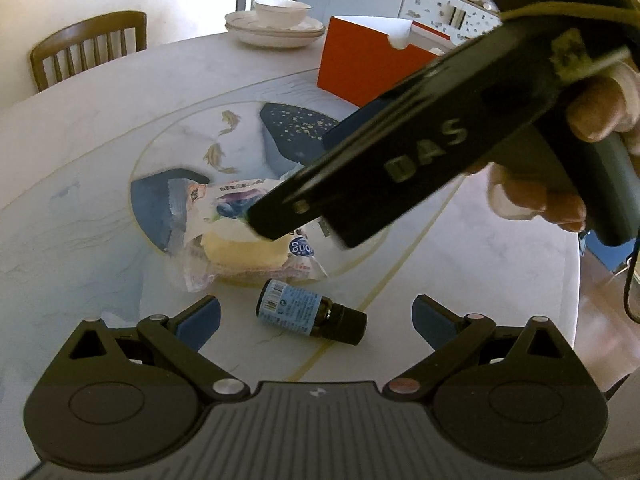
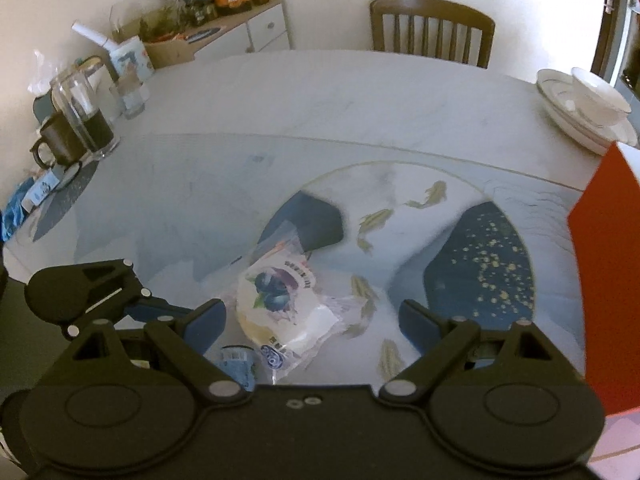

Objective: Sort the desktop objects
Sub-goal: 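Grasp the blue-labelled dropper bottle with left tool while right tool grasps the blueberry bag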

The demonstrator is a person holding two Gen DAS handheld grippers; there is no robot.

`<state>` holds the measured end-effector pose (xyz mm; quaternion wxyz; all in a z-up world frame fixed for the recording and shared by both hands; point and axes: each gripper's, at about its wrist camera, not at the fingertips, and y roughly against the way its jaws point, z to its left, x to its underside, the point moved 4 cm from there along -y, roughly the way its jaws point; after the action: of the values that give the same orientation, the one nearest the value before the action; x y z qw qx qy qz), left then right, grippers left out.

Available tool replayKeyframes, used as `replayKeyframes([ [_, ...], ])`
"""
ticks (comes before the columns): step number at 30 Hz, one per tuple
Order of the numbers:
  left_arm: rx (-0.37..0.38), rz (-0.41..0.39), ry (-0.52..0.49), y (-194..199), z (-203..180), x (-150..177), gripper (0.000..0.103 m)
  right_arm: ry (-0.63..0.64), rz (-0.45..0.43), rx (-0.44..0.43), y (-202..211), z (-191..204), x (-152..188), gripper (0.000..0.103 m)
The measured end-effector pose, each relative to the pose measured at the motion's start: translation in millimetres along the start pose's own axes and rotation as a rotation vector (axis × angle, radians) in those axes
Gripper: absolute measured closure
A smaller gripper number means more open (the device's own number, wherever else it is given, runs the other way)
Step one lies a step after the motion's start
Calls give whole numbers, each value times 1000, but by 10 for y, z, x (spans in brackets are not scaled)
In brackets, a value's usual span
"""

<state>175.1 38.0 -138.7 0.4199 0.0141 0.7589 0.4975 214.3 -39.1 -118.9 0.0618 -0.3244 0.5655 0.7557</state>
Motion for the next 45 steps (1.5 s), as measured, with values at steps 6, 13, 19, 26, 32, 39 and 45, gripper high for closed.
replayKeyframes([
  [6,-16,-12,-21,-59,-29,31,1,11,31,0,-187,59,-32,10],
  [13,-20,-11,-37,-116,-50,64,1,7,71,4,-383,54,-33,11],
  [19,-26,-12,-27,-139,-19,78,1,-5,97,-12,-479,71,-30,12],
  [26,-27,-18,-41,-166,-14,75,1,0,107,-6,-544,62,-49,17],
  [32,-25,-14,-74,-180,-27,87,2,-5,101,3,-537,-7,-87,21],
  [39,-51,-4,-129,-197,-69,95,5,-23,89,14,-496,-115,-99,29],
  [45,-86,15,-161,-214,-117,95,8,-17,84,32,-441,-160,-77,34],
])
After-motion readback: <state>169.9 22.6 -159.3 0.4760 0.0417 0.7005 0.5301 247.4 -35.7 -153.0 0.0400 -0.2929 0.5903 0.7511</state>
